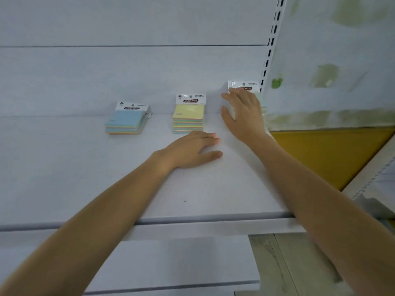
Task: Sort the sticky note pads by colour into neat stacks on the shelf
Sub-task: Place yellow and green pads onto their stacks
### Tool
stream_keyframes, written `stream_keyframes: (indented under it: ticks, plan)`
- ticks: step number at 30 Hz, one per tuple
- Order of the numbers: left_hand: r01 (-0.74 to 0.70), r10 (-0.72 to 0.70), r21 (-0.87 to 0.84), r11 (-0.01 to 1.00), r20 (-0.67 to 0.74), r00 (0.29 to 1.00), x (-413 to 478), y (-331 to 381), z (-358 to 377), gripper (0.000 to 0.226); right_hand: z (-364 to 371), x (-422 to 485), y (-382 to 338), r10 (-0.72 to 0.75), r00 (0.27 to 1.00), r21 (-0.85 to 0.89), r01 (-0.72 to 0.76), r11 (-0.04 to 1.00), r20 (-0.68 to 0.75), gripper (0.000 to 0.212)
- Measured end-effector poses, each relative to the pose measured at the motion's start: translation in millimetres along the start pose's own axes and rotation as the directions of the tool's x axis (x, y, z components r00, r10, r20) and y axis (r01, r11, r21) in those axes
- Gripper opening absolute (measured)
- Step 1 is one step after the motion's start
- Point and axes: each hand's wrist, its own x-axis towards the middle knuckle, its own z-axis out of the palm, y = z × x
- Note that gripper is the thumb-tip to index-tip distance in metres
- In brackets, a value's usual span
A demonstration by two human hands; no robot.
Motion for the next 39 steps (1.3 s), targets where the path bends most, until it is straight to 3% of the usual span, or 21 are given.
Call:
stream_keyframes:
  ticks: [3,8,16,24,33,36,39]
  plan:
    - [-0.039,0.038,0.105,0.994,0.009,0.999,-12,-4,-13,0.051,5,3,-18,-0.139,0.987,-0.045,0.143,0.989,0.082,0.036]
    - [0.006,0.002,0.143,0.990,-0.060,0.998,-68,-42,-42,0.046,18,15,-81,-0.230,0.941,-0.035,0.246,0.969,0.249,0.048]
    - [0.320,-0.304,0.127,0.939,-0.127,0.944,-235,-175,-87,0.046,87,14,-267,-0.362,0.889,0.123,0.341,0.932,0.279,0.043]
    - [0.568,-0.522,0.063,0.821,-0.320,0.790,-383,-288,-118,0.044,167,3,-445,-0.533,0.777,0.296,0.450,0.842,0.335,0.044]
    - [0.762,-0.678,0.009,0.648,-0.451,0.581,-474,-418,-146,0.043,253,38,-578,-0.654,0.650,0.402,0.519,0.754,0.388,0.044]
    - [0.793,-0.705,-0.005,0.610,-0.460,0.539,-492,-450,-159,0.041,284,62,-607,-0.648,0.645,0.431,0.490,0.758,0.406,0.044]
    - [0.818,-0.723,-0.004,0.575,-0.471,0.505,-504,-480,-173,0.041,317,85,-628,-0.571,0.687,0.456,0.374,0.808,0.449,0.045]
